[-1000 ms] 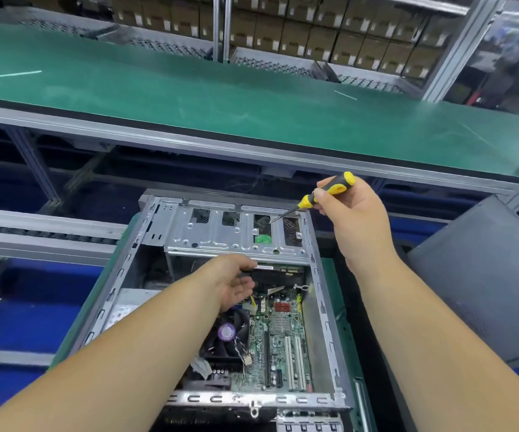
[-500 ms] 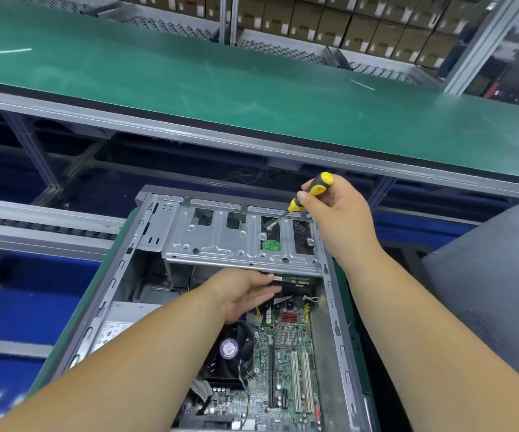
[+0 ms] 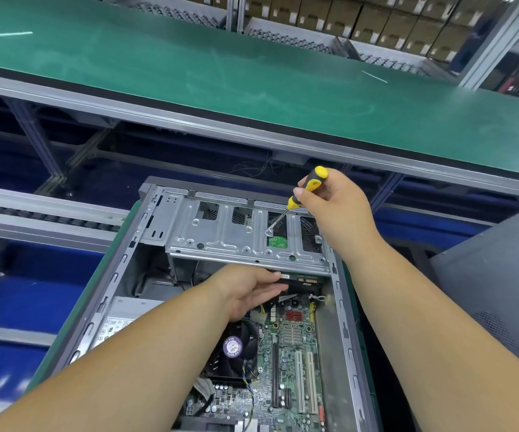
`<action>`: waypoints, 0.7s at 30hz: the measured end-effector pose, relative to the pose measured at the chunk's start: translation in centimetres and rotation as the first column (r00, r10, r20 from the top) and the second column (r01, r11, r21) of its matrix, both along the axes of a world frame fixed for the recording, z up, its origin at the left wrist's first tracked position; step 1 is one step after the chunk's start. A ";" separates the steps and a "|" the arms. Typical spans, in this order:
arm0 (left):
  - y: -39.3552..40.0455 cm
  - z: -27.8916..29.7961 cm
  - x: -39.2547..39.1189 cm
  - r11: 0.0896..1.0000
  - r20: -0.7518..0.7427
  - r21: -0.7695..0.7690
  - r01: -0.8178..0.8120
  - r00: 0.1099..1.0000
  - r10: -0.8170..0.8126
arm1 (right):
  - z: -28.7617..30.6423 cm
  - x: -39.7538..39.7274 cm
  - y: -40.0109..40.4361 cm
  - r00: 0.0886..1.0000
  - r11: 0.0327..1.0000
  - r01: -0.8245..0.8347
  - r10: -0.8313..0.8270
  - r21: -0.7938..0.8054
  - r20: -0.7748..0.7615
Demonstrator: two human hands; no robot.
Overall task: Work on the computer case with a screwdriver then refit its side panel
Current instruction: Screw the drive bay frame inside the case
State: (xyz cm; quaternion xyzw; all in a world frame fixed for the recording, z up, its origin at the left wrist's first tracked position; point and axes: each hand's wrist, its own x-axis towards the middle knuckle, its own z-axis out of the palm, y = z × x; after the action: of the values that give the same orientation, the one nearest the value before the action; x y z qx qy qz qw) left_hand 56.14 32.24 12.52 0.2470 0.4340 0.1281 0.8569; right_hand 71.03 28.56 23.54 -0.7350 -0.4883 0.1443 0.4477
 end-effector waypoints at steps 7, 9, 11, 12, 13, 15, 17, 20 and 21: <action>0.0 -0.1 -0.1 1.000 0.020 -0.007 0.004 1.000 -0.004 | 0.3 -0.1 0.0 1.000 1.000 0.015 -0.015 -0.018 -0.001; -0.1 -0.1 -0.1 1.000 0.022 -0.010 0.003 1.000 -0.003 | 0.3 -0.1 -0.1 1.000 1.000 0.020 -0.020 -0.021 -0.002; -0.1 0.0 -0.1 1.000 0.025 -0.012 0.001 1.000 -0.001 | 0.3 -0.1 -0.1 1.000 1.000 0.021 -0.021 -0.023 -0.001; -0.1 0.0 -0.1 1.000 0.026 -0.012 0.001 1.000 0.000 | 0.3 -0.1 -0.1 1.000 0.999 0.022 -0.022 -0.024 -0.001; -0.1 0.0 -0.1 1.000 0.026 -0.011 0.001 1.000 -0.001 | 0.3 -0.2 -0.1 1.000 0.999 0.023 -0.023 -0.026 0.001; -0.1 0.1 -0.1 1.000 0.023 -0.009 0.007 1.000 -0.007 | 0.3 -0.2 -0.1 1.000 0.999 0.027 -0.027 -0.031 0.009; -0.1 0.1 -0.1 1.000 0.018 -0.008 0.013 1.000 -0.013 | 0.2 -0.2 -0.1 1.000 0.999 0.027 -0.027 -0.033 0.013; -0.1 0.1 -0.1 1.000 0.004 0.006 -0.005 1.000 0.005 | 0.1 -0.2 -0.2 0.999 0.999 0.029 -0.029 -0.034 0.019; -0.2 0.1 0.0 1.000 -0.001 0.012 -0.016 1.000 0.016 | 0.1 -0.2 -0.2 0.999 0.999 0.031 -0.030 -0.032 0.020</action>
State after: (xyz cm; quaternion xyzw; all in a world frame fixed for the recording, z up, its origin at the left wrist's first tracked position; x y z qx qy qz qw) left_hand 56.10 32.07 12.59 0.2487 0.4358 0.1376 0.8540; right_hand 70.80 28.40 23.64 -0.7508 -0.4792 0.1381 0.4330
